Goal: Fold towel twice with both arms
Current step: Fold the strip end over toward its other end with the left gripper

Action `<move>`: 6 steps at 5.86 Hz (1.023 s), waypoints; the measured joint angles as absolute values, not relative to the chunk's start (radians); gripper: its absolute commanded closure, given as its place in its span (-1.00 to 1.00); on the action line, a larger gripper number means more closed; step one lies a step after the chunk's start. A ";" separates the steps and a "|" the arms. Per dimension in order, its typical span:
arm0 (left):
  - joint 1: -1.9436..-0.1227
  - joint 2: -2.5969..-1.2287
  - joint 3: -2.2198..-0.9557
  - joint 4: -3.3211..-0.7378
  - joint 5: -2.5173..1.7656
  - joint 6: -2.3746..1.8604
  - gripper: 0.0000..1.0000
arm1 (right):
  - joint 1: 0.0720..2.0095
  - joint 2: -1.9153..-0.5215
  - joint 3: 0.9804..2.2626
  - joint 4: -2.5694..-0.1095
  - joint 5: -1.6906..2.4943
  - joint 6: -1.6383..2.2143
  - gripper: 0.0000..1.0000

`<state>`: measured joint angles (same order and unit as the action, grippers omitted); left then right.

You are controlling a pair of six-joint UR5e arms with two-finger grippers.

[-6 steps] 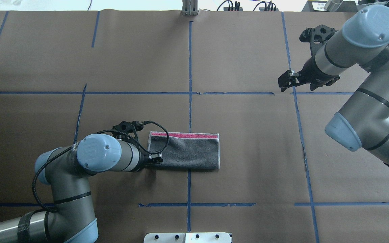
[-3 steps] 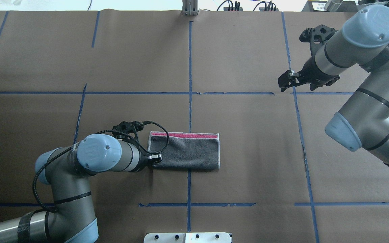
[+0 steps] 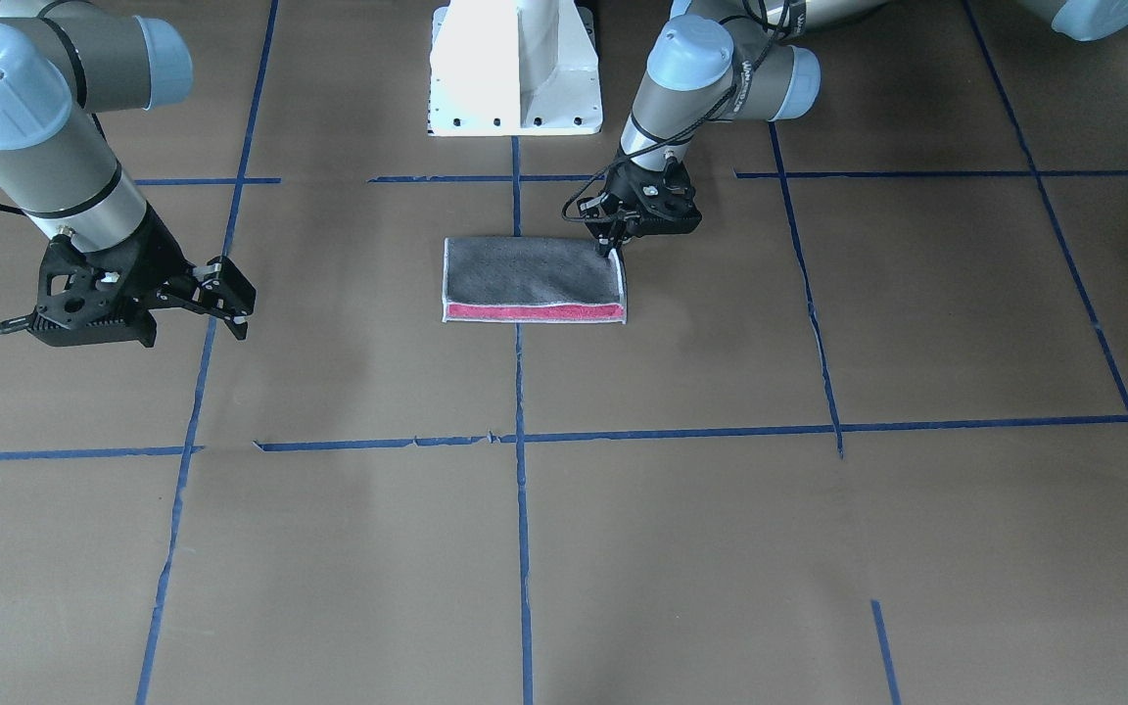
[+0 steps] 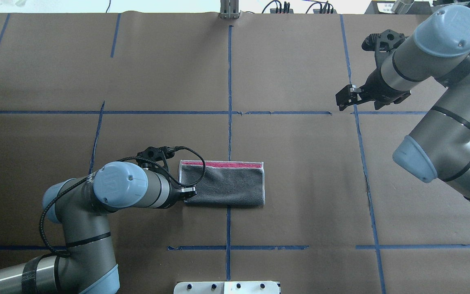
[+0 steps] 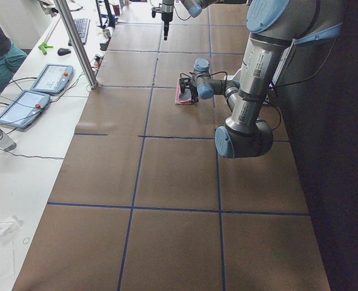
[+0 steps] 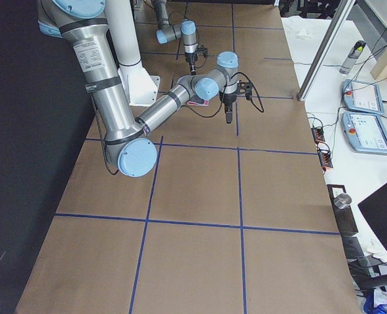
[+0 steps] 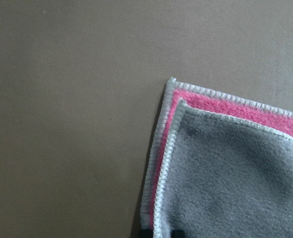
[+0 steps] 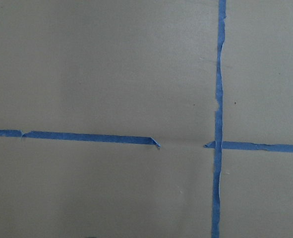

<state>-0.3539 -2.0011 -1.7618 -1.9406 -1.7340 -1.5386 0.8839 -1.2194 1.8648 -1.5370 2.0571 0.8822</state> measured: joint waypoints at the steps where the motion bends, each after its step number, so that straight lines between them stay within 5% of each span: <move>1: -0.352 -2.017 -1.763 -1.914 -1.734 -1.539 1.00 | 0.893 -1.224 1.864 -1.537 2.059 0.869 -1.00; 6: -0.336 -2.262 -1.709 -1.686 -1.672 -1.528 1.00 | 1.022 -1.314 1.864 -1.537 2.143 0.687 -1.00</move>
<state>-0.3359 -2.2616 -1.7089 -1.6860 -1.6721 -1.5283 1.0217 -1.3142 1.8638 -1.5371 2.1428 0.6870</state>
